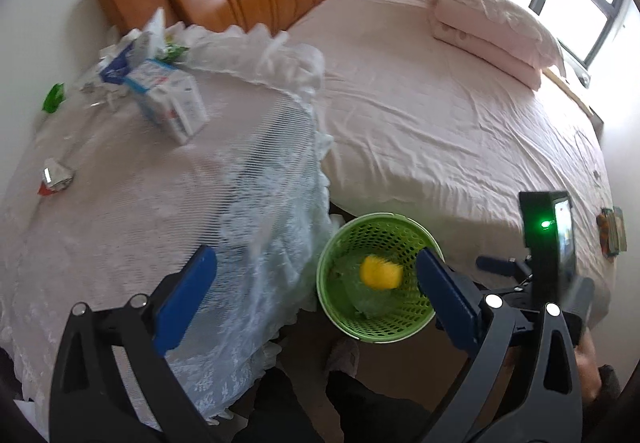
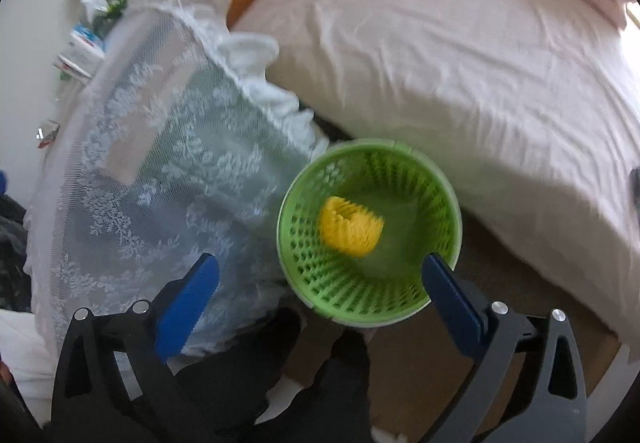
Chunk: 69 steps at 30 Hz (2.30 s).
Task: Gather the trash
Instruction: 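Grasp the red wrapper with the left tool while the right tool grasps the milk carton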
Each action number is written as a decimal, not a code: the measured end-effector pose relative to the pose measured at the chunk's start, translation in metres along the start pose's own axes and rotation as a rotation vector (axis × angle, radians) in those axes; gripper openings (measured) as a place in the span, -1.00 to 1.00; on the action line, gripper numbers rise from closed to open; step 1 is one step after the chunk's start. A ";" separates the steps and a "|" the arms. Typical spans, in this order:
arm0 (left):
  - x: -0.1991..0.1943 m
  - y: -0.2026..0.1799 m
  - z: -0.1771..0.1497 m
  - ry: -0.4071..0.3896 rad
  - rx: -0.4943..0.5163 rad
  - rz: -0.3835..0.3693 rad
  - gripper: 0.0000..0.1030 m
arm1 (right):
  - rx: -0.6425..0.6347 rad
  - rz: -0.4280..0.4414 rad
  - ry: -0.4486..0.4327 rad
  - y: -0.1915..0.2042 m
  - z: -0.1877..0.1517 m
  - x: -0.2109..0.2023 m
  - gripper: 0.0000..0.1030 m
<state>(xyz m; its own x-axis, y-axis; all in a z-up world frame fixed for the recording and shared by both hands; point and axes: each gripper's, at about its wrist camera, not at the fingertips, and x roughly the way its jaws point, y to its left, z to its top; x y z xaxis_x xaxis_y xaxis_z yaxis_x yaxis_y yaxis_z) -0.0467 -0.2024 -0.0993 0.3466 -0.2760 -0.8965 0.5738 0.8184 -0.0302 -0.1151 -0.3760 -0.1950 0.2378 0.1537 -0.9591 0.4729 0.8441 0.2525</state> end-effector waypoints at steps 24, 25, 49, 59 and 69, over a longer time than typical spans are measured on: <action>-0.001 0.284 0.001 -0.070 -0.507 0.248 0.85 | -0.172 0.100 -0.198 0.173 0.039 -0.068 0.95; 0.007 0.297 0.004 -0.060 -0.534 0.241 0.85 | -0.178 0.101 -0.202 0.182 0.042 -0.067 0.95; 0.070 0.357 0.043 0.001 -0.543 0.178 -0.29 | -0.530 -0.099 -0.272 0.318 0.150 -0.005 0.95; 0.007 0.324 0.022 -0.064 -0.458 0.184 -0.29 | -0.540 -0.052 -0.177 0.322 0.173 0.025 -0.08; -0.023 0.224 0.015 -0.064 -0.284 0.027 -0.29 | -0.338 0.089 -0.262 0.230 0.104 -0.051 -0.08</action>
<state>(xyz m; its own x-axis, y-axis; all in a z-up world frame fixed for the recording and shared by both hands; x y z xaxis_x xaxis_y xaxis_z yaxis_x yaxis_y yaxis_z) 0.0853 -0.0203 -0.0789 0.4101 -0.2756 -0.8694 0.3359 0.9319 -0.1369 0.0697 -0.2430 -0.0751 0.4927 0.1344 -0.8598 0.1467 0.9610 0.2343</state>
